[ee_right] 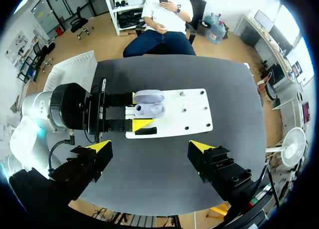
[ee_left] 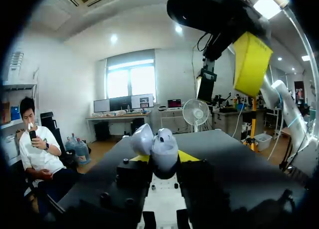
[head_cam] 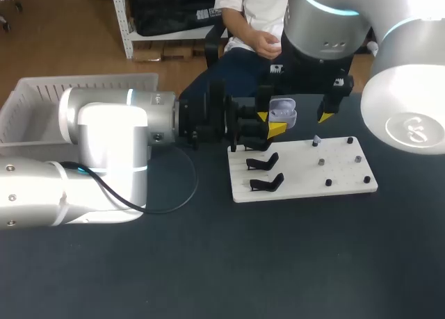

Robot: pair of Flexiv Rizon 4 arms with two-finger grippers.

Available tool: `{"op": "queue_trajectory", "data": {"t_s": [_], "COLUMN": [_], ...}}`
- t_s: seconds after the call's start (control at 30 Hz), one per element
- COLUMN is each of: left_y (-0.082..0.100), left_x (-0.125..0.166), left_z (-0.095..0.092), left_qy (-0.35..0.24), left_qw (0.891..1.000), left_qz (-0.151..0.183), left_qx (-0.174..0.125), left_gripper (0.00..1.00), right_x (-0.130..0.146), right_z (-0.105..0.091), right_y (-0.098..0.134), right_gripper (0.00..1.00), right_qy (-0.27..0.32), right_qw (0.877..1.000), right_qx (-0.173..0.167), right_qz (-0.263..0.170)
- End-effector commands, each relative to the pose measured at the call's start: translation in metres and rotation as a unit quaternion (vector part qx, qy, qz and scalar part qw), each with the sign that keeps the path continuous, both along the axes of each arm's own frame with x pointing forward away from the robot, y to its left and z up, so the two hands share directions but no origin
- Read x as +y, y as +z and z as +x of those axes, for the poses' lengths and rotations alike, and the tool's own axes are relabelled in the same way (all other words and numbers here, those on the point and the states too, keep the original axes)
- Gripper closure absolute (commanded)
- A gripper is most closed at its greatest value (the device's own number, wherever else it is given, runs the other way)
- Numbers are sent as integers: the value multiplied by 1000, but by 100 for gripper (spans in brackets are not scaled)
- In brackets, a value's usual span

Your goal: Pick up each earbud case from the left stands, insert the matching earbuds, close the lid, and place the case in the box.

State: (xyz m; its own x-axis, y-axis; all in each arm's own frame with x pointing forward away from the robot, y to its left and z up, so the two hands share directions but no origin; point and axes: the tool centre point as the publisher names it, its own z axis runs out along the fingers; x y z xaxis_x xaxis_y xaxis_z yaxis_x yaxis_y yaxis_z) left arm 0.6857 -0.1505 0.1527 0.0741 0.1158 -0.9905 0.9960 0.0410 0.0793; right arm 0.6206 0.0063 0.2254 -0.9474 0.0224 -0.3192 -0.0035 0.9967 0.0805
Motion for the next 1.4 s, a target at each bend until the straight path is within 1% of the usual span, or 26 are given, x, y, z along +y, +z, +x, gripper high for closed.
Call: {"op": "queue_trajectory", "data": {"t_s": [0.03, 0.07, 0.1, 0.13, 0.17, 0.2, 0.23, 0.3, 0.33, 0.4, 0.47, 0.5, 0.53, 0.6, 0.63, 0.7, 0.73, 0.83, 0.9, 0.93, 1.0, 1.2, 1.33, 1.4], "left_y": [-1, -1, -1, -1, -1, -1, -1, -1, -1, -1, -1, -1, -1, -1, -1, -1, -1, -1, -1, -1, -1, -1, -1, -1], "left_x": [0, 0, 0, 0, 0, 0, 0, 0, 0, 0, 0, 0, 0, 0, 0, 0, 0, 0, 0, 0, 0, 0, 0, 0], "left_z": [-3, -3, -3, -3, -3, -3, -3, -3, -3, -3, -3, -3, -3, -3, -3, -3, -3, -3, -3, -3, -3, -3, -3, -3], "left_qy": [5, 5, 5, 5, 5, 5, 5, 5, 5, 5, 5, 5, 5, 5, 5, 5, 5, 5, 5, 5, 5, 5, 5, 5], "left_qw": [1000, 1000, 1000, 1000, 1000, 1000, 1000, 1000, 1000, 1000, 1000, 1000, 1000, 1000, 1000, 1000, 1000, 1000, 1000, 1000, 1000, 1000, 1000, 1000], "left_qz": [-3, -3, -3, -3, -3, -3, -3, -3, -3, -3, -3, -3, -3, -3, -3, -3, -3, -3, -3, -3, -3, -3, -3, -3], "left_qx": [-3, -3, -3, -3, -3, -3, -3, -3, -3, -3, -3, -3, -3, -3, -3, -3, -3, -3, -3, -3, -3, -3, -3, -3], "left_gripper": [100, 100, 100, 100, 100, 100, 100, 100, 100, 100, 100, 100, 100, 100, 100, 100, 100, 100, 100, 100, 100, 100, 100, 100], "right_x": [-35, -42, -47, -50, -58, -62, -67, -75, -78, -87, -95, -96, -100, -105, -107, -109, -109, -109, -106, -103, -98, -88, -82, -78], "right_z": [2, 4, 6, 8, 11, 15, 19, 28, 32, 43, 54, 59, 62, 71, 75, 83, 85, 100, 108, 111, 118, 133, 136, 136], "right_y": [0, 2, 4, 5, 7, 6, 5, 2, 0, -8, -20, -26, -32, -47, -55, -69, -73, -103, -119, -125, -137, -159, -171, -174], "right_gripper": [0, 0, 0, 0, 0, 0, 0, 0, 0, 0, 0, 0, 0, 0, 0, 0, 0, 0, 0, 0, 0, 0, 0, 0], "right_qy": [-15, -30, -35, -39, -57, -60, -64, -68, -70, -71, -92, -88, -106, -117, -127, -134, -140, -153, -158, -154, -149, -138, -139, -142], "right_qw": [999, 999, 998, 998, 995, 995, 995, 994, 993, 993, 990, 991, 989, 990, 989, 989, 989, 988, 987, 988, 988, 989, 989, 989], "right_qx": [-32, -42, -49, -57, -76, -73, -81, -87, -97, -95, -96, -97, -99, -80, -75, -57, -50, -10, 16, 22, 35, 51, 54, 50], "right_qz": [13, 17, 4, 0, 4, -10, -10, -24, -22, -16, -42, -38, -24, -14, -20, -7, -13, -6, -8, -13, -9, -6, 4, 11]}}
